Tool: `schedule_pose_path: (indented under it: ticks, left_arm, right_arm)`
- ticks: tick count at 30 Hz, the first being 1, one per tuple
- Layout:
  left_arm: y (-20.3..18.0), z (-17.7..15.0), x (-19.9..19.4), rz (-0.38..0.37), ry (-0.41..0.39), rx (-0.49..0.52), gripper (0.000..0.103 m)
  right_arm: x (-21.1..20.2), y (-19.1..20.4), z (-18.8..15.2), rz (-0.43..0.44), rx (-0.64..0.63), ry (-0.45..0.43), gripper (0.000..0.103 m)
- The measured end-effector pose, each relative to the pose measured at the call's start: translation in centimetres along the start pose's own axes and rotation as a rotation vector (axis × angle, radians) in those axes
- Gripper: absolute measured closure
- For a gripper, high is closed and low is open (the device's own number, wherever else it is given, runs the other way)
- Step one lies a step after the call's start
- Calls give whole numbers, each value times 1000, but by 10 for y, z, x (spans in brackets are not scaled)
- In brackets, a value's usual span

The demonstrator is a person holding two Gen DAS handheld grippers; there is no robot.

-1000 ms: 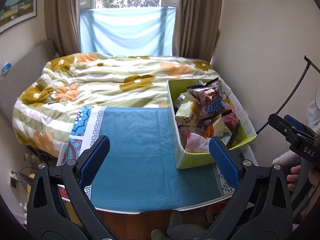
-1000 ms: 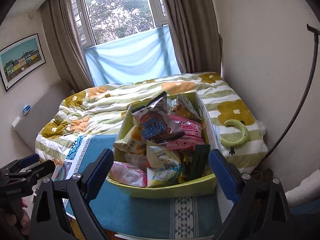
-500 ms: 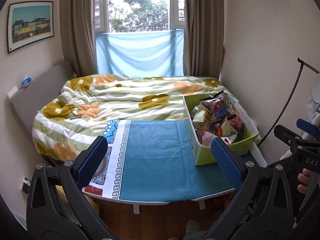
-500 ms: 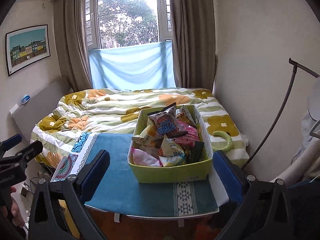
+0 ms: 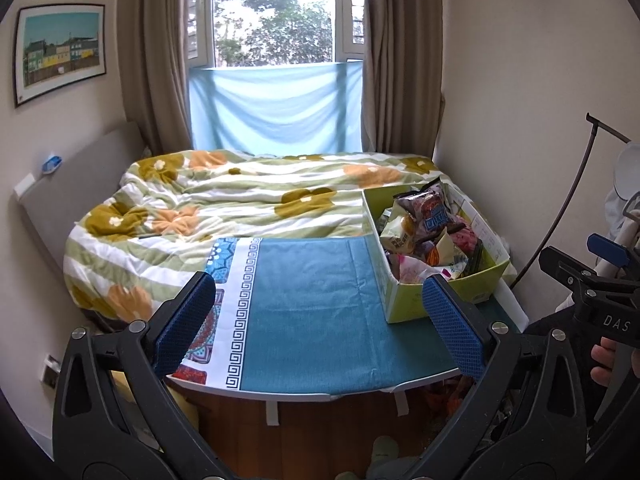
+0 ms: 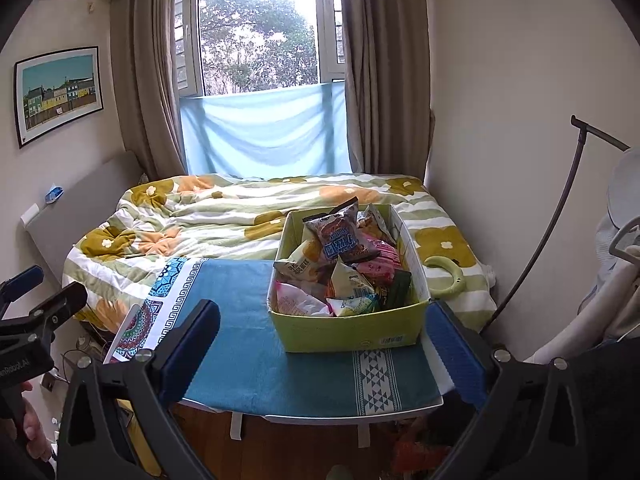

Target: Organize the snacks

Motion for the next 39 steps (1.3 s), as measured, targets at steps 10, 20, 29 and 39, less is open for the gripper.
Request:
schedule_pose_path:
  ticks: [10, 20, 29, 39]
  left_arm:
    - [0, 0, -1, 2, 2, 0, 0]
    - [-5, 6, 5, 12, 14, -6, 0]
    - [-5, 7, 13, 12, 26, -8, 0]
    - [-5, 7, 18, 1, 30, -7, 0]
  right_arm:
    - [-1, 1, 1, -1, -2, 2, 1]
    - [6, -5, 7, -3, -3, 18, 1]
    - [16, -11, 9, -6, 0, 34, 1]
    - [18, -11, 9, -9, -2, 31, 1]
Point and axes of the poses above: each gripper's, at about its wrist camera, not at the fingertips, and x roughly the way its jaws point, y to its left, z to its top, the point moved 3 cm from there along x, roughly the way its jaws point, and after that the axes turned 4 degrees about y, right-handed, at the moved point
